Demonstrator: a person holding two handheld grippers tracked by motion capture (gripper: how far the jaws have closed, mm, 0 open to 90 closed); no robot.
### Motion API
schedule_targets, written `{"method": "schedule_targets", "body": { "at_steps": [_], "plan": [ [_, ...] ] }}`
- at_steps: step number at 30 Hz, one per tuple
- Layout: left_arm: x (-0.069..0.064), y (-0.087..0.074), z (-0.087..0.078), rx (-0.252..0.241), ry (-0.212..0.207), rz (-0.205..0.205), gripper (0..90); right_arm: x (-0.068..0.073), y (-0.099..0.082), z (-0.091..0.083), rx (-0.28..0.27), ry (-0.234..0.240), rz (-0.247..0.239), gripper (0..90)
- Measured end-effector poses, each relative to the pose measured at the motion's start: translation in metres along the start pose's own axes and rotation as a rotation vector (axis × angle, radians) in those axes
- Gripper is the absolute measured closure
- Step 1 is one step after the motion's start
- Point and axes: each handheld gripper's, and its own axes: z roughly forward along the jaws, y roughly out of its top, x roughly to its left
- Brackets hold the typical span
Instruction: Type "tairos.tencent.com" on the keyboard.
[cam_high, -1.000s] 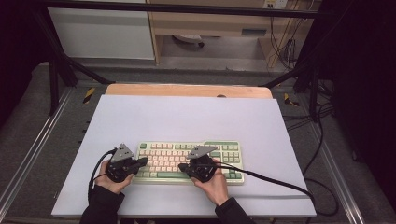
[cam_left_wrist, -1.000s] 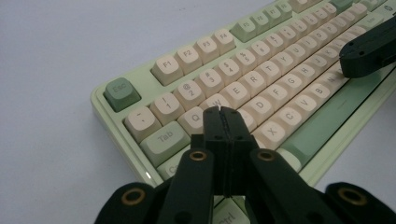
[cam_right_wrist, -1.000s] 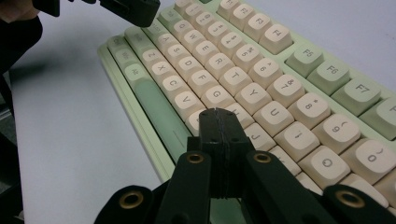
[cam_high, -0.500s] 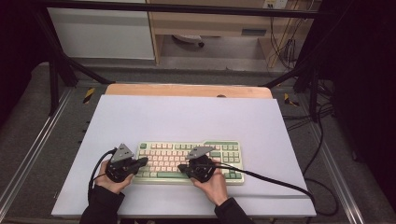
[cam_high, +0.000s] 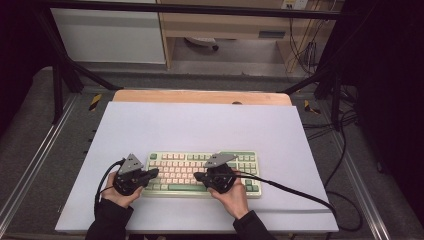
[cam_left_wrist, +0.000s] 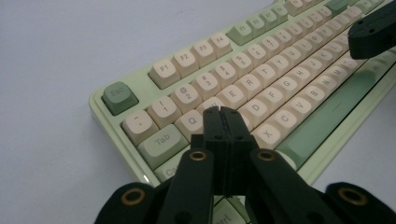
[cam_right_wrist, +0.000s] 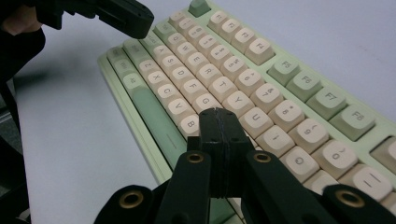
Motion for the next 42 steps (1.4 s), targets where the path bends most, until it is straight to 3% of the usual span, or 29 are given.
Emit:
{"method": "schedule_targets", "body": {
  "at_steps": [25, 42],
  "plan": [
    [-0.018, 0.01, 0.012, 0.008, -0.035, 0.033, 90.0, -0.03, -0.028, -0.037, -0.013, -0.052, 0.079, 90.0],
    [-0.034, 0.013, 0.028, 0.034, -0.067, 0.061, 90.0, -0.035, -0.038, -0.046, -0.022, -0.059, 0.101, 90.0]
  ]
}}
